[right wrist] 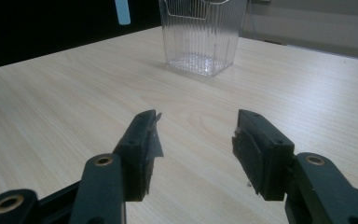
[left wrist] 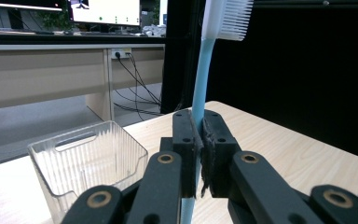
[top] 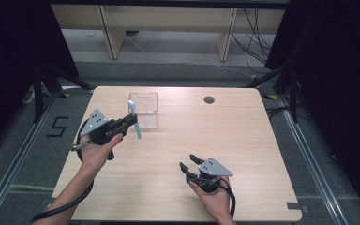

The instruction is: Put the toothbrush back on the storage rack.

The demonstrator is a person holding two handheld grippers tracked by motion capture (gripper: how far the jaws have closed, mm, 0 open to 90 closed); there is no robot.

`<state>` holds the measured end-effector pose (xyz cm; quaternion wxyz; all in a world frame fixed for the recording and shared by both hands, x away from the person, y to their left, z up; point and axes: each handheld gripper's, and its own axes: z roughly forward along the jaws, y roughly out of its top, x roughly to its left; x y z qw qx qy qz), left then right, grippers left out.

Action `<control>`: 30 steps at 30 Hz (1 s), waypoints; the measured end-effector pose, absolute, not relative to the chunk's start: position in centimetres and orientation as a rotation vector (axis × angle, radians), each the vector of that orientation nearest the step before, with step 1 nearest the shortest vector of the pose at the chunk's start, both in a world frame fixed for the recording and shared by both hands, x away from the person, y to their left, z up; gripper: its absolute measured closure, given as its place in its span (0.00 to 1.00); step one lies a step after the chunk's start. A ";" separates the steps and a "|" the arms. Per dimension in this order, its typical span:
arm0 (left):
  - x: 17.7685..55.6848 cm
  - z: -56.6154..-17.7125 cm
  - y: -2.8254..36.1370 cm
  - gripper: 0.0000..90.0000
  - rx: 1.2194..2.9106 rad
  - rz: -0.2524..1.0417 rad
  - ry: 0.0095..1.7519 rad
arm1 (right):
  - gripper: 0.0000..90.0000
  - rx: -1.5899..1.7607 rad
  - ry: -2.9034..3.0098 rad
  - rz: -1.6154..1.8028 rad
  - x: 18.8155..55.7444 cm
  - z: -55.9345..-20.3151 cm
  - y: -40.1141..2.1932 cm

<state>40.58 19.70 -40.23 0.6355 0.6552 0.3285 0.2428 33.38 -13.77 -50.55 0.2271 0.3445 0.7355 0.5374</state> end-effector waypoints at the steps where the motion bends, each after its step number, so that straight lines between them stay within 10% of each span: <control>1: 40.7 -40.1 19.8 0.94 1.499 0.559 0.753 | 0.55 0.945 2.033 1.475 33.4 -50.5 -13.8; 30: 43.8 -38.6 20.7 0.94 1.457 0.626 0.769 | 0.53 0.940 2.032 1.473 33.4 -50.9 -14.0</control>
